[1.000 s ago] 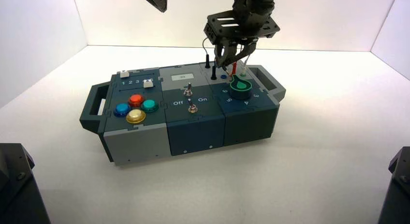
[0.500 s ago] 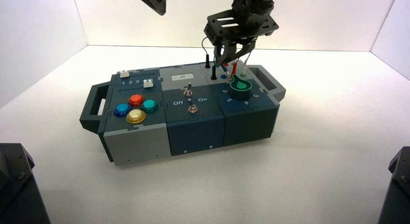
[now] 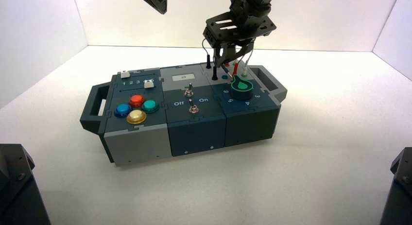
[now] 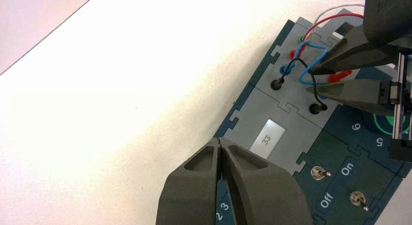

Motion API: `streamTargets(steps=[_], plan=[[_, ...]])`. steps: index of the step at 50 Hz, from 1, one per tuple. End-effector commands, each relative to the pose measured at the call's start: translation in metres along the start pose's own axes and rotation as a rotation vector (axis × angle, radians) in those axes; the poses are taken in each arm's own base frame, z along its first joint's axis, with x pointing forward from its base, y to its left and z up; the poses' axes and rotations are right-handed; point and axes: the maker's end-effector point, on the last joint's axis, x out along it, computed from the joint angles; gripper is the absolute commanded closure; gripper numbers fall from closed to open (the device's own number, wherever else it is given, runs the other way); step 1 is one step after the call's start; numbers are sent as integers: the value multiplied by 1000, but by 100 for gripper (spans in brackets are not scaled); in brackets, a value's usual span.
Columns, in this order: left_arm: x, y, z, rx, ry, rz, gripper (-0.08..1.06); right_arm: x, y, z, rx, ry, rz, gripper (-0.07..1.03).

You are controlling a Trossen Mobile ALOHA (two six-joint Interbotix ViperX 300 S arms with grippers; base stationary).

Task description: Insert the blue wire.

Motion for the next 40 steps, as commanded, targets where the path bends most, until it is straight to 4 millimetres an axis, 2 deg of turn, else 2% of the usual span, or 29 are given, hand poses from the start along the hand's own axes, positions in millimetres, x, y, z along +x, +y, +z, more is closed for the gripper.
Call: streamTargets(steps=[1,21,40], plan=[[-13,5,10,6,-47,20,101,-5,3,17,-17,-46,2,62],[-14,6,10,8,-50,22,101,-1,2,17,-38,-43,-3,62],[-17,8,7,3,-55,27,101,11,1,12,-51,-14,-7,65]])
